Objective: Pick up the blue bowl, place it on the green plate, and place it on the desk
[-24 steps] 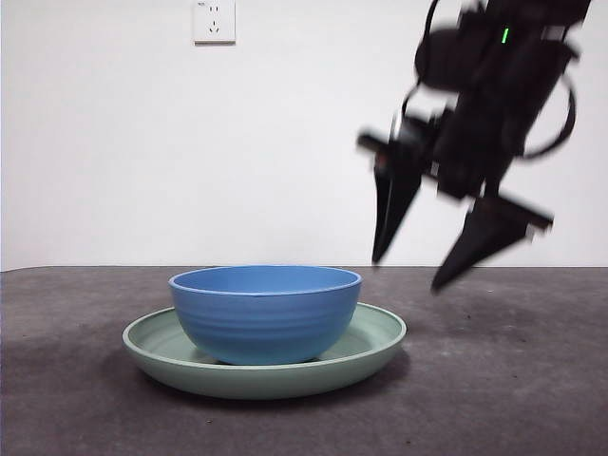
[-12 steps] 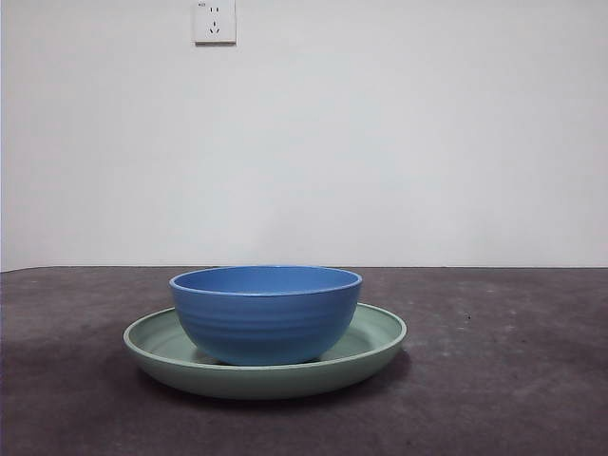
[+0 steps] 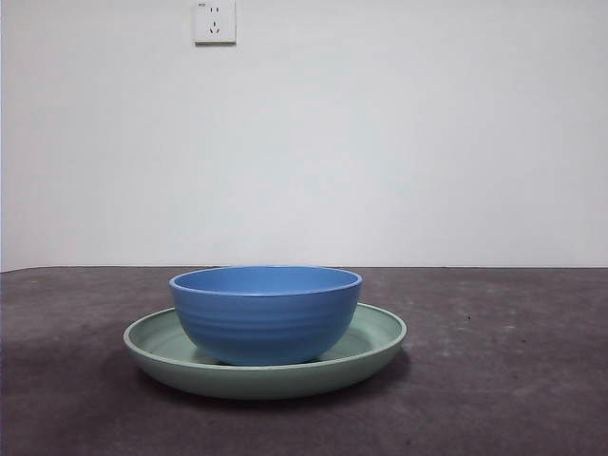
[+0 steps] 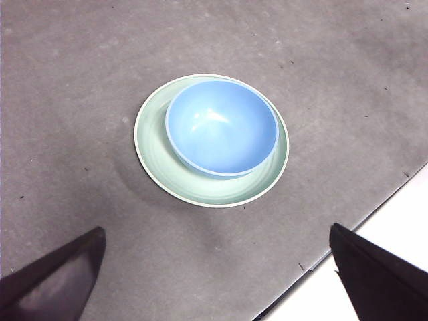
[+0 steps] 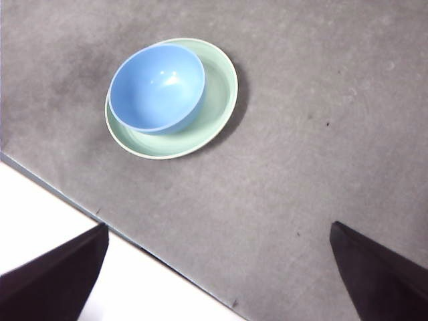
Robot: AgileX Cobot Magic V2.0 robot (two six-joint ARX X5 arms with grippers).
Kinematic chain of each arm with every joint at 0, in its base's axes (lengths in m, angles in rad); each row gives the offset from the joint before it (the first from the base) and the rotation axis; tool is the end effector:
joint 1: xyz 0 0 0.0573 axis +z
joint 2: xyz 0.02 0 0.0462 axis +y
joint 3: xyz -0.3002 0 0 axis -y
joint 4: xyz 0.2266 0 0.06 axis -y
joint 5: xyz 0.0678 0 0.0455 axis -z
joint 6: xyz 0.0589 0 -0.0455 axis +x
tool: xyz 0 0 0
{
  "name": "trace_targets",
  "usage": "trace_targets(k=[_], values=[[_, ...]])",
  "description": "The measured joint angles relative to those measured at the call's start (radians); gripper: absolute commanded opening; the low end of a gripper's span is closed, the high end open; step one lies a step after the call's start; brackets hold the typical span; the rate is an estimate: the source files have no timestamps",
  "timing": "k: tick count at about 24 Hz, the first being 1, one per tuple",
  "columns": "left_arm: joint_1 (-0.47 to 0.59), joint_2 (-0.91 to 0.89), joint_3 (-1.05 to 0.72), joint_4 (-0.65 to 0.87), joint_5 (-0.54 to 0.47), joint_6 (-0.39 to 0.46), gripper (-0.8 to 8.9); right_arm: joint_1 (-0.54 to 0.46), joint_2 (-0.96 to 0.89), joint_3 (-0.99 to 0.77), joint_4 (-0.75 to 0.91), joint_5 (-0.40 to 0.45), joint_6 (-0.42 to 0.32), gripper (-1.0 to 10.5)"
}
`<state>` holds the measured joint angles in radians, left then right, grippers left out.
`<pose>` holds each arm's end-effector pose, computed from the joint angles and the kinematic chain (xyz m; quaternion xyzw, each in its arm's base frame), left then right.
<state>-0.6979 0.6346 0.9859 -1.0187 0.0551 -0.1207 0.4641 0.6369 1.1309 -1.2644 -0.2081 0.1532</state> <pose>0.0514 -0.0473 0.3374 0.0503 0.3312 -0.3280 0.8833 0.0301 0.0287 0.3549 0.0191 0.3950 0.2762 0.8760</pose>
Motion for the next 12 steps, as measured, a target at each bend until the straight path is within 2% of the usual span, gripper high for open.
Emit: trace_targets(k=[5, 6, 7, 8, 10, 11, 12], values=[[0.0, 0.0, 0.0, 0.006, 0.0, 0.0, 5.42, 0.0, -0.002, 0.0, -0.003, 0.0, 0.0, 6.4], [0.0, 0.0, 0.0, 0.006, 0.0, 0.0, 5.07, 0.0, -0.002, 0.0, -0.003, 0.0, 0.0, 6.4], [0.0, 0.0, 0.0, 0.006, 0.0, 0.0, 4.26, 0.0, -0.002, 0.0, -0.003, 0.0, -0.001, 6.0], [0.0, 0.0, 0.0, 0.006, 0.0, 0.001, 3.24, 0.0, -0.002, 0.0, -0.003, 0.0, -0.001, 5.1], [0.0, 0.0, 0.0, 0.006, 0.0, 0.003, 0.1, 0.0, -0.002, 0.0, -0.003, 0.0, 0.0, 1.6], [0.0, 0.0, 0.0, 0.006, 0.0, 0.003, 0.27, 0.0, -0.002, 0.0, -0.003, 0.0, -0.001, 0.5], [0.0, 0.0, 0.0, 0.006, 0.0, 0.003, 0.17, 0.0, -0.002, 0.0, -0.003, 0.0, -0.001, 0.1]])
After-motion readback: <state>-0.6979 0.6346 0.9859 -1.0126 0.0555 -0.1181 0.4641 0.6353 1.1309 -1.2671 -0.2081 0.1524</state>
